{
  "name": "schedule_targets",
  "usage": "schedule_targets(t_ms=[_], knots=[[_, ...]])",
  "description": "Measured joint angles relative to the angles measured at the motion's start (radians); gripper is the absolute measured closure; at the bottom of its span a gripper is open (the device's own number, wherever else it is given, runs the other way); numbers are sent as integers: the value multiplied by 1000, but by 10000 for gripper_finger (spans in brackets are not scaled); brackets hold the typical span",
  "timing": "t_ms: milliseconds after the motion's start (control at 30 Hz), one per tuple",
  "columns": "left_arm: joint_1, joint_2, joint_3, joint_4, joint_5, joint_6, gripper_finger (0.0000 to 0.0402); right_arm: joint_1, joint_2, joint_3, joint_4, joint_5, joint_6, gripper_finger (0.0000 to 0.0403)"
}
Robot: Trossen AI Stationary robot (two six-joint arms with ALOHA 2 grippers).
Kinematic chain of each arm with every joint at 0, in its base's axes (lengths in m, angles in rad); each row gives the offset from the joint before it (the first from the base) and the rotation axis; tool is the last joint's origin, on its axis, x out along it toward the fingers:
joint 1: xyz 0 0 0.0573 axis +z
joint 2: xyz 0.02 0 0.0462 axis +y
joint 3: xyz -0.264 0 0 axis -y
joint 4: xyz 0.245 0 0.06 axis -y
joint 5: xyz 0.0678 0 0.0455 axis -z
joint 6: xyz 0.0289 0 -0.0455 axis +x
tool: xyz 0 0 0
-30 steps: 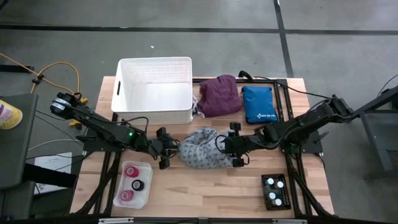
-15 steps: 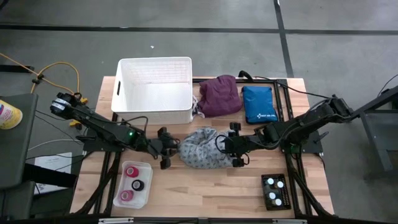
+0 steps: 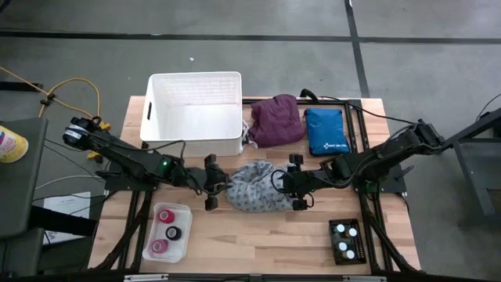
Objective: Pick & place medical supplies in basket/bin
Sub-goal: Put the gray patterned patient gown into the top white bin
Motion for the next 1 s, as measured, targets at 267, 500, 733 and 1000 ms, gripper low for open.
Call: schedule_targets(t_ms=[267, 500, 733, 1000], knots=[[0, 36, 150, -124, -28, 75, 327, 0, 0, 0, 4, 0, 0, 255], [-1, 137, 218, -131, -27, 130, 327, 0, 0, 0, 26, 0, 0, 255], [-30, 260, 261, -134, -25, 144, 327, 0, 0, 0, 55, 0, 0, 255], [-85, 319, 272, -139, -93, 160, 327, 0, 0, 0, 71, 0, 0, 255]])
